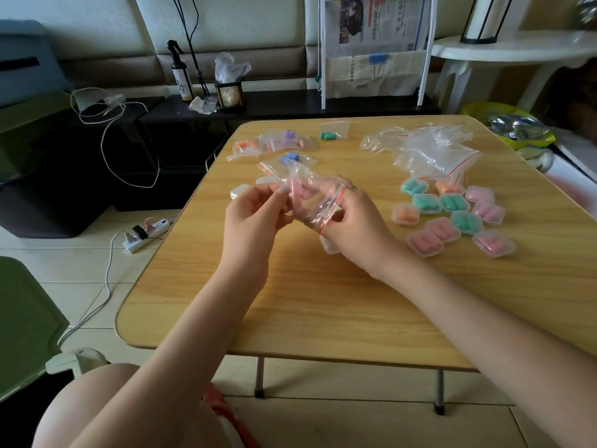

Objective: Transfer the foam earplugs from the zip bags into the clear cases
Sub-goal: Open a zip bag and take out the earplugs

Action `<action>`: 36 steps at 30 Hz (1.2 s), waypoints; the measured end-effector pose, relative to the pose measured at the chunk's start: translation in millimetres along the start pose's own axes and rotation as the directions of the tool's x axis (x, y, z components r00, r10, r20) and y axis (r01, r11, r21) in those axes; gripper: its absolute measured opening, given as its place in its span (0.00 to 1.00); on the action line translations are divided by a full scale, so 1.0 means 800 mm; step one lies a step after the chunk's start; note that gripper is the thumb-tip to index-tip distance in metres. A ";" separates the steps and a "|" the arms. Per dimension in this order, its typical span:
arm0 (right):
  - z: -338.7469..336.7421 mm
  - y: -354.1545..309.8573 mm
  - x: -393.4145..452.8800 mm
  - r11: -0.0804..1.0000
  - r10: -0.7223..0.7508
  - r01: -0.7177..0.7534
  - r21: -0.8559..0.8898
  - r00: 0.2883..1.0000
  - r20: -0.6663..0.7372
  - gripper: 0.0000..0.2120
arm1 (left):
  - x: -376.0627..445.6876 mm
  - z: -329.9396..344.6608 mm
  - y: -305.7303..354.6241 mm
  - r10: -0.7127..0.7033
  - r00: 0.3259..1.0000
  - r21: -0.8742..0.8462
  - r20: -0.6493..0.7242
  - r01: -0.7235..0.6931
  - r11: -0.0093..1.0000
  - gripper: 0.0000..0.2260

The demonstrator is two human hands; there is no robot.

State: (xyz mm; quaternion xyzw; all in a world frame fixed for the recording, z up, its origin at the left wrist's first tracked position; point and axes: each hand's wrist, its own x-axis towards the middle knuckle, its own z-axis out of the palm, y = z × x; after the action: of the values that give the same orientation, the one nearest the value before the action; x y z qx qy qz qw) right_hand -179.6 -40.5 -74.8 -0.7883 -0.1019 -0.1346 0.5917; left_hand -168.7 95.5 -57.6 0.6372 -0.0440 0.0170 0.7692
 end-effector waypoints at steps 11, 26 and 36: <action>0.001 0.007 0.002 0.948 -0.198 0.176 -0.266 0.978 -0.059 0.16 | -0.003 0.007 -0.001 -0.038 0.996 0.020 -0.083 0.040 0.999 0.02; -0.003 0.013 0.003 0.852 -0.323 0.319 -0.416 0.944 0.062 0.14 | -0.009 0.006 -0.001 0.035 0.994 0.236 -0.105 -0.010 0.972 0.03; 0.003 0.000 -0.002 0.988 -0.102 0.109 0.113 0.993 -0.064 0.08 | -0.013 0.009 -0.003 0.165 0.980 0.400 -0.109 -0.108 0.910 0.01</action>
State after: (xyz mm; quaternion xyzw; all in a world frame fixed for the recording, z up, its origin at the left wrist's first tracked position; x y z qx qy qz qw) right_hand -181.4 -38.4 -75.8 -0.7418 -0.1341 -0.1823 0.6313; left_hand -179.4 88.6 -59.2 0.7709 -0.0299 0.1241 0.6240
